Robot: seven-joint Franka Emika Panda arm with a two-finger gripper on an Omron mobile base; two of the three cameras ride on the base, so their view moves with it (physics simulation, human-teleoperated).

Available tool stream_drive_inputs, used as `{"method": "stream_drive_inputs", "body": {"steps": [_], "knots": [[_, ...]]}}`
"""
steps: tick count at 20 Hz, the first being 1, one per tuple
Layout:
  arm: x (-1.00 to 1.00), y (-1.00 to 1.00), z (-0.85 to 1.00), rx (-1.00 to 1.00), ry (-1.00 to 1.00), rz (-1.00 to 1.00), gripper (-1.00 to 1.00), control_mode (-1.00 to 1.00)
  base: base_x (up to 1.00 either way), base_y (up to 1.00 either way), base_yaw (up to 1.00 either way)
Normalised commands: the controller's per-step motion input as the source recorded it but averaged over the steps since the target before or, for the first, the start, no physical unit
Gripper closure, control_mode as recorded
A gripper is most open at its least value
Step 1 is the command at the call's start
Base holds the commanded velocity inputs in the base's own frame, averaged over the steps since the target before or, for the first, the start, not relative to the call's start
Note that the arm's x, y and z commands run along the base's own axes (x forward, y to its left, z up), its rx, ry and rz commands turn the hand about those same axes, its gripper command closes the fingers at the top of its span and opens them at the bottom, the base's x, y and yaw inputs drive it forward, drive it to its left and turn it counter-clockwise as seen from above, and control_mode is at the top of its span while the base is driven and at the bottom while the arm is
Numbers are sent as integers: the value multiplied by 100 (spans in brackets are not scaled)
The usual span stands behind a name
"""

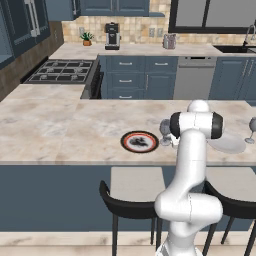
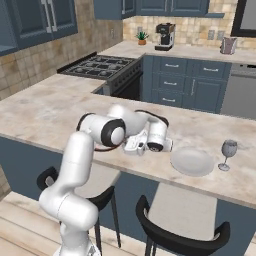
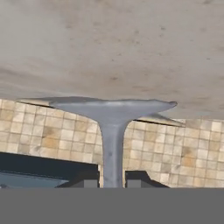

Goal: Retrieve the wine glasses from the counter and place one next to each plate.

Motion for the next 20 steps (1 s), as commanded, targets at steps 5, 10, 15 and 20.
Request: {"method": "stream_drive_inputs", "body": {"steps": [5, 10, 15, 20], "knots": [[27, -2, -28, 5, -1, 0, 100, -100, 0, 0, 0], [23, -4, -33, 4, 0, 0, 100, -100, 0, 0, 0], [6, 0, -33, 1, -5, 0, -100, -100, 0, 0, 0], [-1, 0, -12, 0, -7, 0, -100, -100, 0, 0, 0]]}}
